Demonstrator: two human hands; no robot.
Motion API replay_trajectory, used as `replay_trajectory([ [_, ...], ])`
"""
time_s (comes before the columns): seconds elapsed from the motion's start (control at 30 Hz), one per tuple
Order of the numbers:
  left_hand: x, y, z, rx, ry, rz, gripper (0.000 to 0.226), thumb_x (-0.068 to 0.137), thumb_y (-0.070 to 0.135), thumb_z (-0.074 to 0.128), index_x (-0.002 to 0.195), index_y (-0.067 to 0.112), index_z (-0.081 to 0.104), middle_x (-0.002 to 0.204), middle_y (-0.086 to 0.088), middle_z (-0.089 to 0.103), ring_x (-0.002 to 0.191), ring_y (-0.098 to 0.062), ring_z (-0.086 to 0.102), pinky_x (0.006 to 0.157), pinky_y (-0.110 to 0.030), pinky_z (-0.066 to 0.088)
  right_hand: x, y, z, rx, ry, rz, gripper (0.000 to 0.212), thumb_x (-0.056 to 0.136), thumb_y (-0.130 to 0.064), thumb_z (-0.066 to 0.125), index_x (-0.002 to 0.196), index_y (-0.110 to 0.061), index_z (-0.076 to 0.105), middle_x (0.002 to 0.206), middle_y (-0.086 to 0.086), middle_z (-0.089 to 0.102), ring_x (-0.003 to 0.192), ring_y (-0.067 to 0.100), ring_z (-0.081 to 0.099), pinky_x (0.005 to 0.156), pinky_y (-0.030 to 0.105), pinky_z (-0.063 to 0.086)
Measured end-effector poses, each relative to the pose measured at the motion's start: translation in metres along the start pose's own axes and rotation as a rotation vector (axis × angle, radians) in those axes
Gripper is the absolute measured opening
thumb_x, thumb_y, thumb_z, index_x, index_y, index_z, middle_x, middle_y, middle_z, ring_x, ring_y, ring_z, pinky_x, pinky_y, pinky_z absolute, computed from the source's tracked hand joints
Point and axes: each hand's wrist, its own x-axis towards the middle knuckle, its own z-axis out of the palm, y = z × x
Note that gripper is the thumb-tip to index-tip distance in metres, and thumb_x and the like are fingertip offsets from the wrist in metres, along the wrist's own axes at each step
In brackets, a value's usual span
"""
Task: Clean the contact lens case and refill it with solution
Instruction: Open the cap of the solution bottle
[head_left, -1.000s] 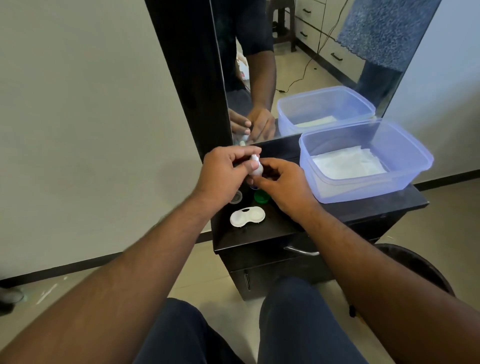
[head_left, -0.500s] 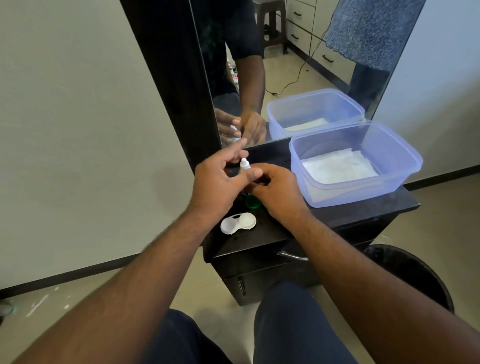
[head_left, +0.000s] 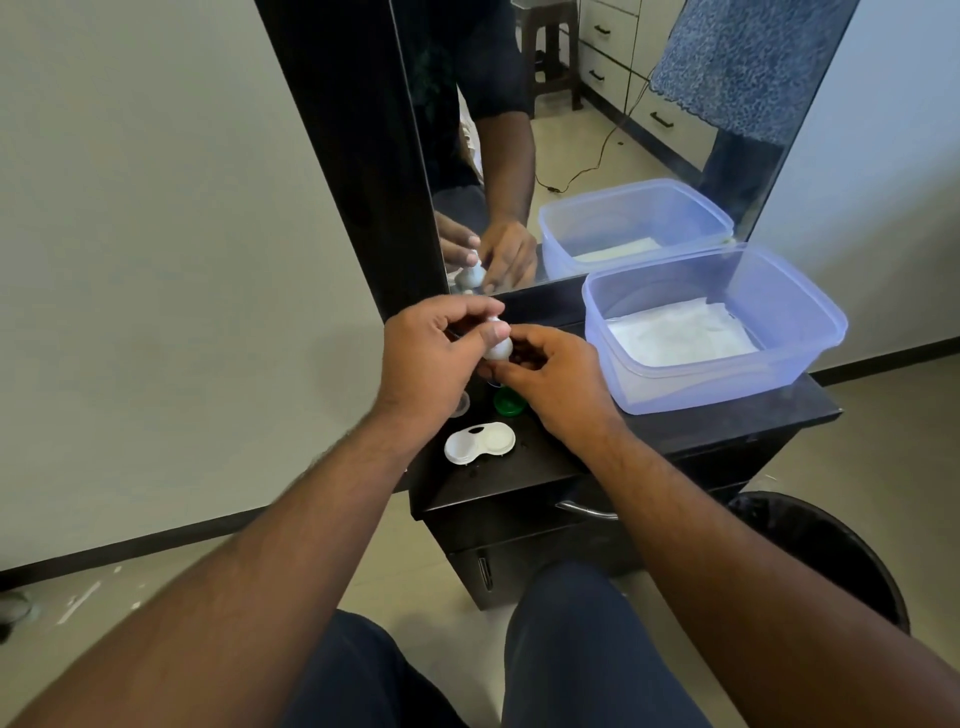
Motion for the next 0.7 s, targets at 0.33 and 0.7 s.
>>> replay_trajectory([
  [0.33,0.000,-0.010,0.002,0.137,-0.003,0.132,0.036,0.084,0.029,0.072,0.117,0.014,0.070,0.099,0.002,0.064,0.087,0.000,0.059,0.077,-0.014,0.052,-0.002,0.001,-0.001,-0.010,0.048,-0.042,0.034,0.083,-0.017,0.073,0.116,-0.023,0.067,0.105,-0.011,0.071,0.100,0.001,0.063,0.092,0.030,0.053],
  [0.7,0.005,-0.002,0.003,-0.011,0.166,0.045,0.021,0.074,0.025,0.082,0.090,0.014,0.074,0.087,0.001,0.071,0.081,-0.011,0.067,0.072,-0.027,0.057,-0.003,0.000,-0.002,-0.016,0.070,-0.022,0.036,0.080,-0.021,0.076,0.115,-0.024,0.066,0.105,-0.010,0.069,0.100,0.003,0.062,0.092,0.027,0.052],
])
